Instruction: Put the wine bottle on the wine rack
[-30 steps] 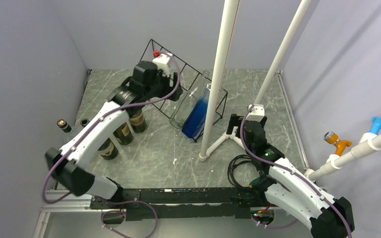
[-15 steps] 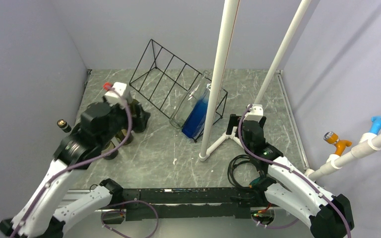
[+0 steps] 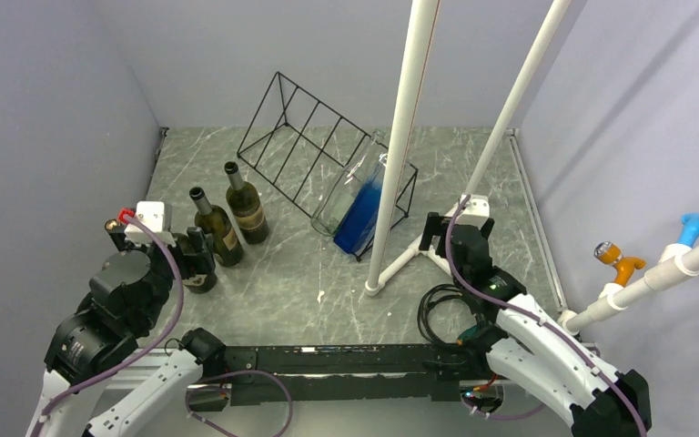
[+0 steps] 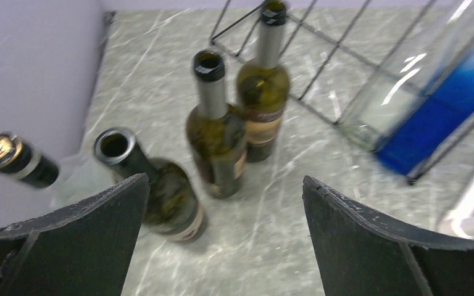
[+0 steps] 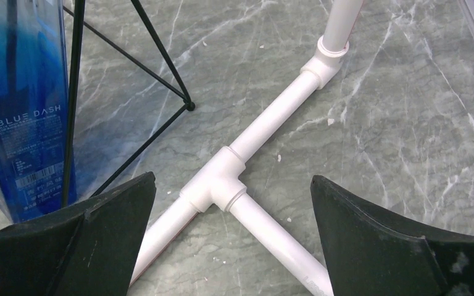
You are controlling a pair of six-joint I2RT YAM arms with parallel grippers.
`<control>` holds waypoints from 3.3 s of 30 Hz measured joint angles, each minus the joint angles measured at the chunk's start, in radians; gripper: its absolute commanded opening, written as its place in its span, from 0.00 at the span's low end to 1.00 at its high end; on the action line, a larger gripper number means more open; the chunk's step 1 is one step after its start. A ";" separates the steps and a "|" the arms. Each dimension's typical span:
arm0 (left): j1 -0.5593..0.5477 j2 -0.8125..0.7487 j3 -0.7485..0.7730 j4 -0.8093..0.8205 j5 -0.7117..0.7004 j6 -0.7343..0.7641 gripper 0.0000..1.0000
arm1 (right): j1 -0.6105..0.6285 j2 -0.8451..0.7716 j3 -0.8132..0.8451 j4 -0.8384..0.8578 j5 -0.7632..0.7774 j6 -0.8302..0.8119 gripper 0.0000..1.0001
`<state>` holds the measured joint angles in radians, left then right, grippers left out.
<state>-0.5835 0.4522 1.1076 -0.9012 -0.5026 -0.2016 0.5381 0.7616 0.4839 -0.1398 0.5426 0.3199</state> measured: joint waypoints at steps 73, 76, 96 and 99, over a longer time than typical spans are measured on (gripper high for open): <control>0.318 0.005 -0.234 0.021 -0.074 -0.028 0.01 | 0.000 -0.033 -0.028 0.011 -0.025 0.021 1.00; 0.318 -0.018 -0.194 -0.006 -0.026 -0.025 0.00 | 0.000 -0.037 -0.033 0.011 -0.026 0.021 1.00; 0.318 -0.006 -0.126 0.029 0.415 -0.002 0.00 | 0.000 -0.052 -0.042 0.013 -0.028 0.021 1.00; 0.318 0.054 -0.125 0.074 0.511 -0.003 0.00 | 0.000 -0.056 -0.042 0.013 -0.029 0.021 1.00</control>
<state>-0.2657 0.5060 0.9825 -0.8268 0.0082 -0.2043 0.5385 0.7055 0.4416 -0.1265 0.5140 0.3412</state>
